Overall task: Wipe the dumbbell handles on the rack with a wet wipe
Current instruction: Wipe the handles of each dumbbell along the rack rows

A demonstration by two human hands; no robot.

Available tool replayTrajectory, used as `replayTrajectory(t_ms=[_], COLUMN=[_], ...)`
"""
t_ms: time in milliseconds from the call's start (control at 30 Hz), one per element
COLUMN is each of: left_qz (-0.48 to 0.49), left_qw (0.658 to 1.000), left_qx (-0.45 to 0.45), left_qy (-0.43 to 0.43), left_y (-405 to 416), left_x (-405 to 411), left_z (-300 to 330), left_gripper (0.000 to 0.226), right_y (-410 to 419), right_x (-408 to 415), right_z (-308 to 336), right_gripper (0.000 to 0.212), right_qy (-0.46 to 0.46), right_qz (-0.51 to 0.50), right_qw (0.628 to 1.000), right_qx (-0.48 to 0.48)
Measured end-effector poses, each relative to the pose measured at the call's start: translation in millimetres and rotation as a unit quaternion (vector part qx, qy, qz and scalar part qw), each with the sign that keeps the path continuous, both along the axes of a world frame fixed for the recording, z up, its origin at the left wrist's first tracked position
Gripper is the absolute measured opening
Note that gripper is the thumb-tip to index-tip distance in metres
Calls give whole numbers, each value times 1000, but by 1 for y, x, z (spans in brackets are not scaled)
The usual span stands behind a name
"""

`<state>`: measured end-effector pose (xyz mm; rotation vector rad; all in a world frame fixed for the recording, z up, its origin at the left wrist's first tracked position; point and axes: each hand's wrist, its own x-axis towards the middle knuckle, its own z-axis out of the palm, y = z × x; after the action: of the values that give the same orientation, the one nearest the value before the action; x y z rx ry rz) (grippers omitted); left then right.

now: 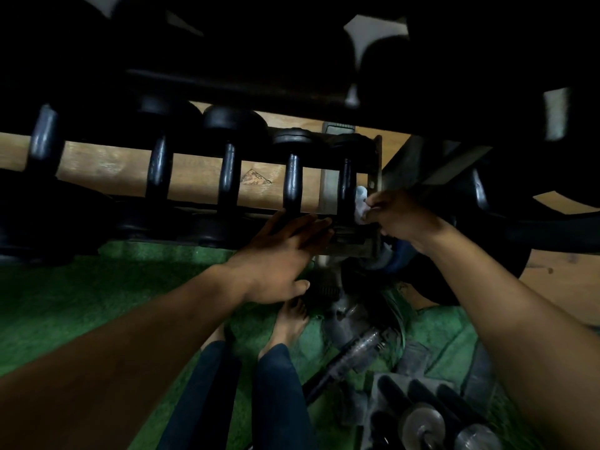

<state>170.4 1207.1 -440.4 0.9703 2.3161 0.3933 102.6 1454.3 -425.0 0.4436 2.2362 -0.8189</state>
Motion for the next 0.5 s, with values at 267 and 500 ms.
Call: replayTrajectory(t_ms=[267, 500], left_qz=[141, 274], left_qw=[987, 955], left_qx=[-8, -8], left_qy=[-77, -115], left_y=[-2, -40], left_x=[20, 62], left_z=[38, 107], left_gripper=[93, 91], right_y=[-16, -48], right_x=[29, 72], right_z=[46, 121], right_gripper=[18, 17], right_qy=[50, 61], right_qz=[-3, 43], right_qw=[999, 997], right_qx=[10, 17])
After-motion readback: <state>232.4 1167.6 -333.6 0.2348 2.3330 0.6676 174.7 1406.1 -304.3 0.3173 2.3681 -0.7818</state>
